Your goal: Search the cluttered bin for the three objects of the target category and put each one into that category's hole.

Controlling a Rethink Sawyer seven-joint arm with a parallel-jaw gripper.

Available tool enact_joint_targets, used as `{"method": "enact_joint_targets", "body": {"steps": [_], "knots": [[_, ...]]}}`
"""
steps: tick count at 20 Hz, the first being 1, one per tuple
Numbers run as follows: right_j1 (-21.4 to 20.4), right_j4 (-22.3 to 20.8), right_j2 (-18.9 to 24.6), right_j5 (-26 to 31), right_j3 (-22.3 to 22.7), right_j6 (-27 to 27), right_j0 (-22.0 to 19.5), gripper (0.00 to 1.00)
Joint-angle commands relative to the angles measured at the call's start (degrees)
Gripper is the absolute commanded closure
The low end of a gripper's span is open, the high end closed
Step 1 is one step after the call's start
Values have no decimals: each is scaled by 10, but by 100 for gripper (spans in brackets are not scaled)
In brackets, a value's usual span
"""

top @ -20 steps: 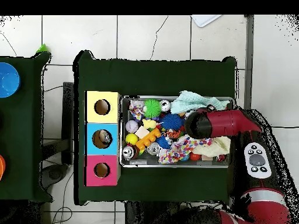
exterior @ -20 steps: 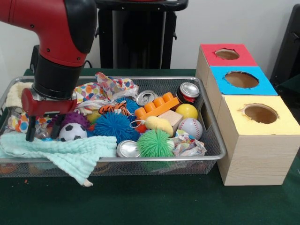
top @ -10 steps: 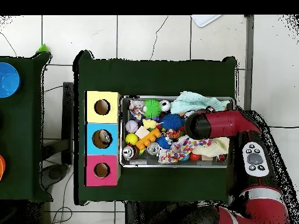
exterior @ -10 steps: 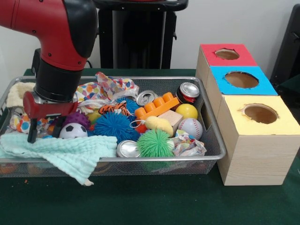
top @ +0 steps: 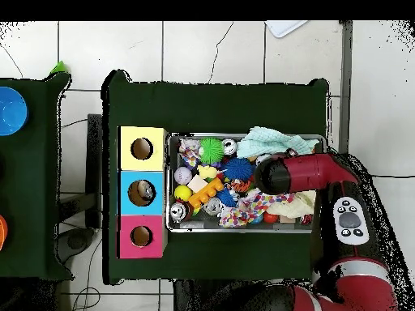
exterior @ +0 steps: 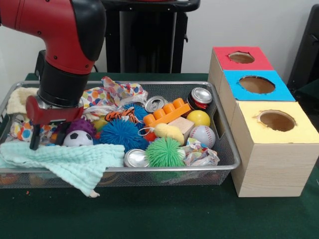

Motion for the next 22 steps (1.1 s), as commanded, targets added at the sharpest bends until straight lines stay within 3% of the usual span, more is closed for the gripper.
{"method": "enact_joint_targets", "body": {"steps": [1,11,22], "knots": [[27,-16,-13,3,7,66,22,0],[36,-2,-51,4,0,98,47,0],[50,16,-63,-9,-8,110,44,0]]}}
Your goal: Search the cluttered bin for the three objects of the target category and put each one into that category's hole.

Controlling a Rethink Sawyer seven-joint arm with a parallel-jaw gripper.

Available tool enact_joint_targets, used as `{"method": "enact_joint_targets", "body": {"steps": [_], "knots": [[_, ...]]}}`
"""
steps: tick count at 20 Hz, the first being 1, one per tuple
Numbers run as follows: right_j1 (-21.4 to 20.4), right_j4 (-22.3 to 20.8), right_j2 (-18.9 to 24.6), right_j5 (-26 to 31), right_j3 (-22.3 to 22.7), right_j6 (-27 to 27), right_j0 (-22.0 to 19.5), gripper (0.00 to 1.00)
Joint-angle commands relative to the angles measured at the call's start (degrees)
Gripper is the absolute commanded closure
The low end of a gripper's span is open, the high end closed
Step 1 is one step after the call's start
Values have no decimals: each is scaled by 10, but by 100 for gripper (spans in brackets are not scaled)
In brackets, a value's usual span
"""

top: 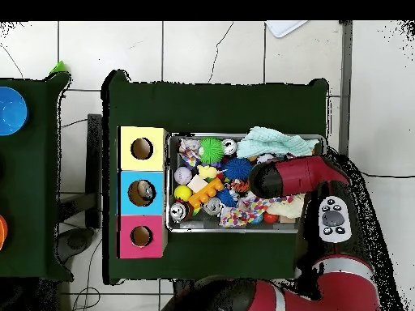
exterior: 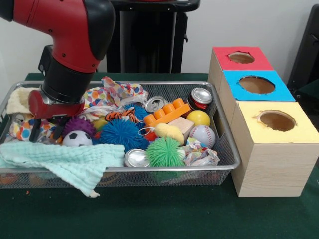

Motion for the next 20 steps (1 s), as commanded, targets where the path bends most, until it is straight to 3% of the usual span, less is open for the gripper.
{"method": "enact_joint_targets", "body": {"steps": [1,13,20], "knots": [[42,19,2,-5,-5,109,-7,0],[65,86,6,29,-12,109,-29,0],[72,97,-3,6,-7,108,-29,0]]}}
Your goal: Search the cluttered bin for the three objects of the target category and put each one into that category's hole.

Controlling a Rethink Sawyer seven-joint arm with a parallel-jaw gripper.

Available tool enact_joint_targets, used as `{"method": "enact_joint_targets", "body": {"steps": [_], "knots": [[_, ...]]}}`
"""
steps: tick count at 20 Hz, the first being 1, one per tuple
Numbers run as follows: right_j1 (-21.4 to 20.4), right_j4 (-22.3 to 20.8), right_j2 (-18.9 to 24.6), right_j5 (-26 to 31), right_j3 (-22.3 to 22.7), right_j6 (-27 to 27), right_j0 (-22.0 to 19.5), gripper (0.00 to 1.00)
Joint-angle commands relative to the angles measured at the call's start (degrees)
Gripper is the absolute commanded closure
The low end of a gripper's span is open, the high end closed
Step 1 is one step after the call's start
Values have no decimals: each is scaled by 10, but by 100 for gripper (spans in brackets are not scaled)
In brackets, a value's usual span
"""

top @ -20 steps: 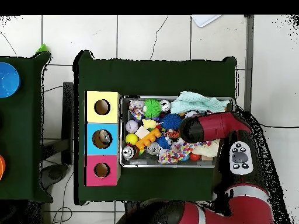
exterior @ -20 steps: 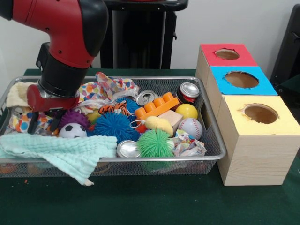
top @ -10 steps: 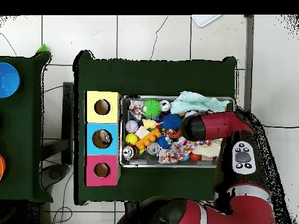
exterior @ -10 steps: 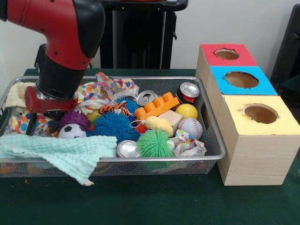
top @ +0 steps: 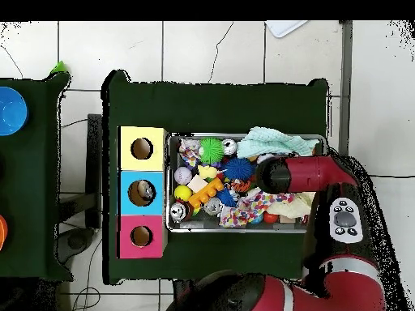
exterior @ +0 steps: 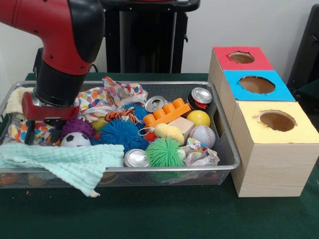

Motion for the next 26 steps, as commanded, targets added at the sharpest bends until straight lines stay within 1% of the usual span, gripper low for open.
{"method": "enact_joint_targets", "body": {"steps": [1,4,5,8,10,12,16,20,22,23,26], "knots": [[58,24,7,0,10,107,-16,100],[57,43,17,-1,20,115,-27,100],[58,42,18,-3,20,109,-26,100],[56,49,12,19,20,104,-18,100],[49,58,11,38,23,100,-17,100],[45,63,7,46,25,102,-14,100],[32,76,5,51,37,96,-13,100],[10,88,7,66,56,84,-14,100],[5,88,12,63,63,70,-16,100],[3,86,14,61,66,60,-16,0],[0,94,16,57,72,70,-17,0]]}}
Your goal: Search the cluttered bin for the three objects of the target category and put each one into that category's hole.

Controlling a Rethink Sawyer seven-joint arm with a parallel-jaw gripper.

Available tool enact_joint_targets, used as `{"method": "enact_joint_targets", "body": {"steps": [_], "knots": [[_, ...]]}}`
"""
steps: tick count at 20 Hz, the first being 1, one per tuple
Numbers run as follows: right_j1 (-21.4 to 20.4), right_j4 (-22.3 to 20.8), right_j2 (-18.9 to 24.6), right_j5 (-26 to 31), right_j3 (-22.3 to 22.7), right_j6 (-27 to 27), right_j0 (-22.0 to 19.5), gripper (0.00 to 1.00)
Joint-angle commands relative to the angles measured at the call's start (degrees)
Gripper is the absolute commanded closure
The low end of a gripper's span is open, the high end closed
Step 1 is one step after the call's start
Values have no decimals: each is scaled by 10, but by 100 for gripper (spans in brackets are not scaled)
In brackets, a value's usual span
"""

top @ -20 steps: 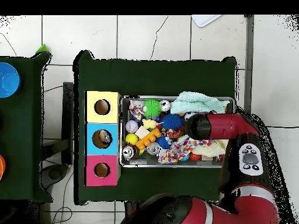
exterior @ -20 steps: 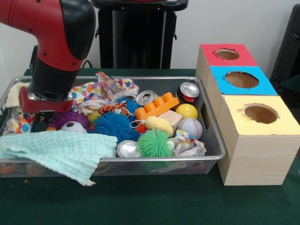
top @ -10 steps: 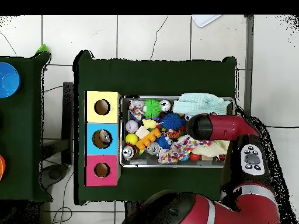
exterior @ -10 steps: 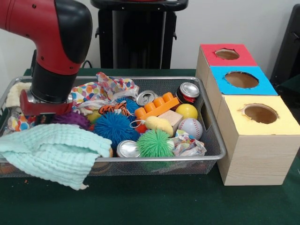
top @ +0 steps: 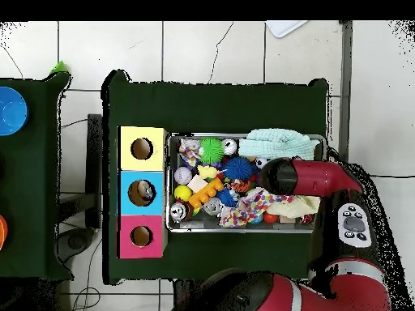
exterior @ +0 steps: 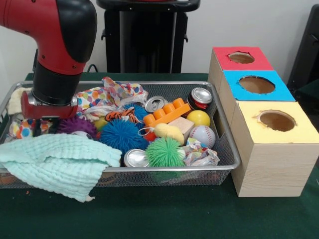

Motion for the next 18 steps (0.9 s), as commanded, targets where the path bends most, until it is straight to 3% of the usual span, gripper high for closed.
{"method": "enact_joint_targets", "body": {"steps": [1,18], "knots": [[-6,27,24,65,58,66,1,0],[-106,45,17,167,116,38,33,0]]}}
